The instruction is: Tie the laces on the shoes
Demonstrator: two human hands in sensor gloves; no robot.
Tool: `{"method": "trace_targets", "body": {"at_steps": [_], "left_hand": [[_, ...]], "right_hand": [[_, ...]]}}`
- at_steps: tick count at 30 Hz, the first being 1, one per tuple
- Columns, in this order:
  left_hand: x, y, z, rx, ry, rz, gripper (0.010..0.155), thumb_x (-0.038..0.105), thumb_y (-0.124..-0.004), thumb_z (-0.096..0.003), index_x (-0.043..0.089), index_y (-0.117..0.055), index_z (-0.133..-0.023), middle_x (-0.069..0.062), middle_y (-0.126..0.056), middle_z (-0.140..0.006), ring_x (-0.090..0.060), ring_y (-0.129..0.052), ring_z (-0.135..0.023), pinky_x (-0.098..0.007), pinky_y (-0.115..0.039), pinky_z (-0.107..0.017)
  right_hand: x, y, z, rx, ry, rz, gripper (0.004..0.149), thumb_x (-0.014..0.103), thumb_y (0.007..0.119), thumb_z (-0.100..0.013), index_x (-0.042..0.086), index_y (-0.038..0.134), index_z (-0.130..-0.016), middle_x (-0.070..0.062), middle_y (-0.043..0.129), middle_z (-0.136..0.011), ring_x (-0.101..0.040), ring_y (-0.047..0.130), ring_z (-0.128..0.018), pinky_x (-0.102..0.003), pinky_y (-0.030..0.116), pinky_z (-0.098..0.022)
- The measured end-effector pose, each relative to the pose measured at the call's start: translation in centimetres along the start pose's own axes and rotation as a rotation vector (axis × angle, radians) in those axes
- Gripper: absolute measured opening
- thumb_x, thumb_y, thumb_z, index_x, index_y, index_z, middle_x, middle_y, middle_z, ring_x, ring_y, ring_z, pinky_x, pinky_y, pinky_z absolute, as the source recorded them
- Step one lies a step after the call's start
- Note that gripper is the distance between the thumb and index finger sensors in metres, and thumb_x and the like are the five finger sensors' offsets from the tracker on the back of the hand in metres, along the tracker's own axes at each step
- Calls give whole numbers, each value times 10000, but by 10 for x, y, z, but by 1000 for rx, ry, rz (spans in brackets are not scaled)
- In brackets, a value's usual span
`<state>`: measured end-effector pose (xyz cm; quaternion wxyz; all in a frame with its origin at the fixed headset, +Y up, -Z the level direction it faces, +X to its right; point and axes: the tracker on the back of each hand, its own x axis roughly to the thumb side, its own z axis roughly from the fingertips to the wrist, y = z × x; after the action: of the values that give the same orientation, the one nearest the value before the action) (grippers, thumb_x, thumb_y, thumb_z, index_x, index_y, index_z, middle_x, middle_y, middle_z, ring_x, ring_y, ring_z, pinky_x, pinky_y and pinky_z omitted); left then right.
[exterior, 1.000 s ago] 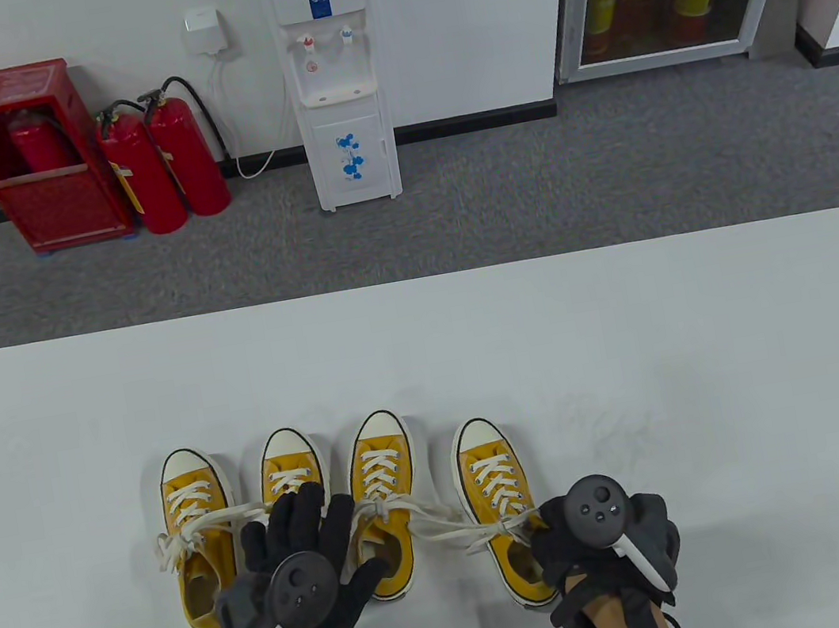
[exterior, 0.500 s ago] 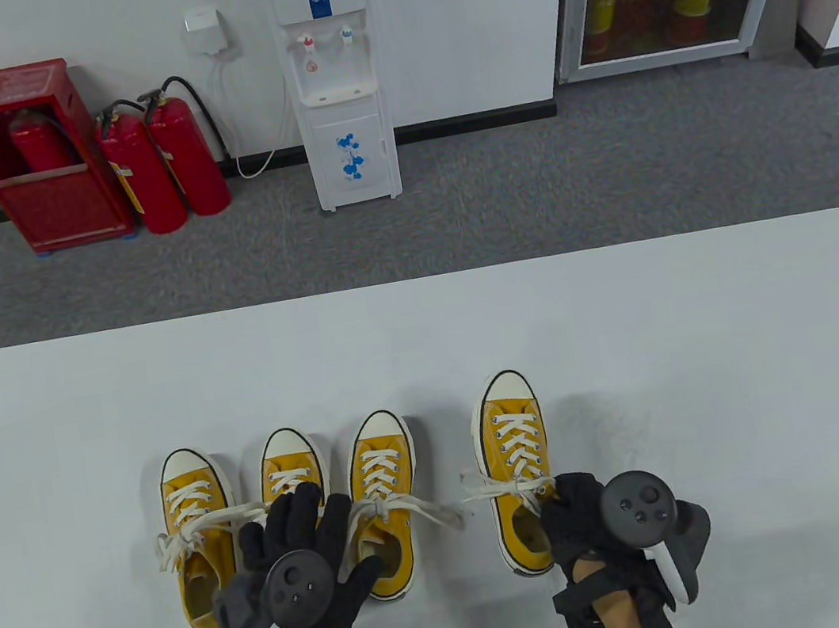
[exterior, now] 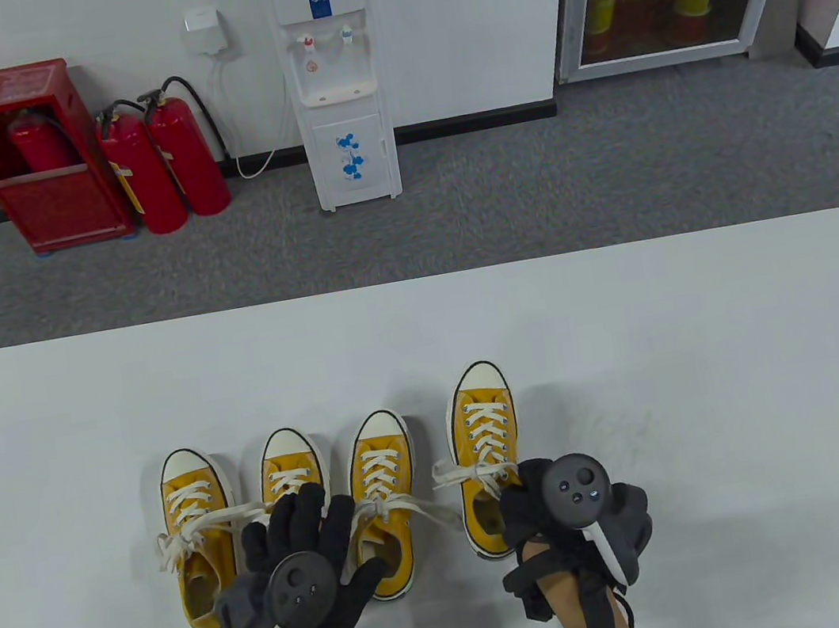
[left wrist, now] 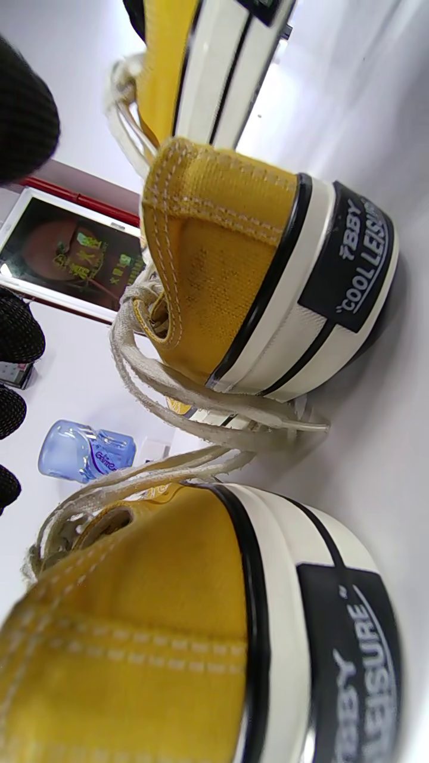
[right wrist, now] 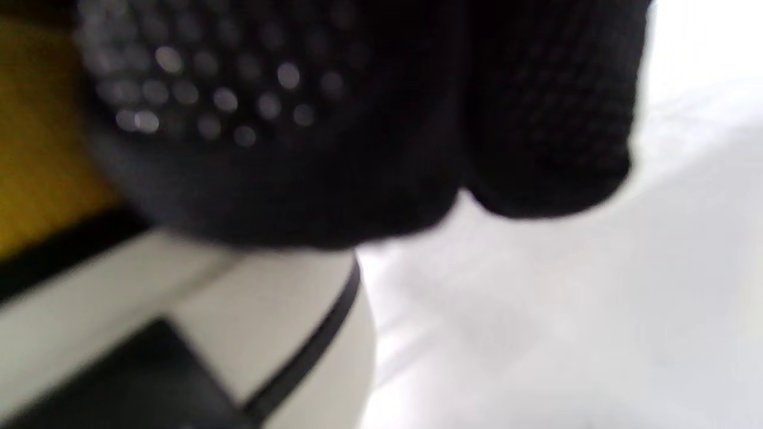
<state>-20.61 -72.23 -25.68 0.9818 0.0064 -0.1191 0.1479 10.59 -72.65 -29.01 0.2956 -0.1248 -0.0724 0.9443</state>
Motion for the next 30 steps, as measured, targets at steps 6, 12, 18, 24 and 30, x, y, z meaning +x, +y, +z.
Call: {"method": "trace_targets", "body": {"at_steps": [6, 12, 18, 24, 30], "left_hand": [[1, -1, 0, -6, 0, -6, 847, 696, -656, -462, 304, -401, -1168, -106, -258, -1280, -494, -301, -1177, -801, -193, -728], [2, -2, 0, -12, -1, -12, 845, 696, -657, -462, 305, -404, -1167, -106, -259, -1279, -495, -301, -1176, -801, -193, -729], [4, -4, 0, -22, -1, -18, 845, 696, -655, -463, 304, -402, -1167, -104, -262, -1279, -496, -301, -1176, -800, -193, -729], [4, -5, 0, -28, 2, -21, 848, 696, -655, -463, 301, -401, -1169, -106, -258, -1279, -497, -299, -1176, -801, -192, -728], [4, -5, -1, -32, 3, -21, 848, 696, -655, -462, 302, -401, -1168, -108, -257, -1279, -497, -297, -1176, -801, -191, -728]], "right_hand": [[-10, 25, -1, 69, -4, 57, 470, 414, 842, -423, 106, 857, -777, 3, 949, -575, 16, 1060, -62, -278, 974, -224], [-15, 34, 0, 150, -9, 63, 494, 418, 826, -439, 108, 812, -823, -10, 911, -637, -22, 1050, -149, -330, 934, -284], [-19, 33, 2, 160, -11, 27, 525, 443, 825, -439, 110, 794, -844, -21, 895, -665, -51, 1045, -210, -368, 906, -323], [-21, 30, 2, 169, -27, 16, 571, 476, 823, -436, 105, 786, -869, -42, 886, -706, -90, 1040, -265, -405, 876, -366], [-16, 10, 4, 112, -104, -14, 677, 559, 801, -430, 119, 756, -942, -78, 854, -817, -186, 1039, -402, -483, 824, -439]]}}
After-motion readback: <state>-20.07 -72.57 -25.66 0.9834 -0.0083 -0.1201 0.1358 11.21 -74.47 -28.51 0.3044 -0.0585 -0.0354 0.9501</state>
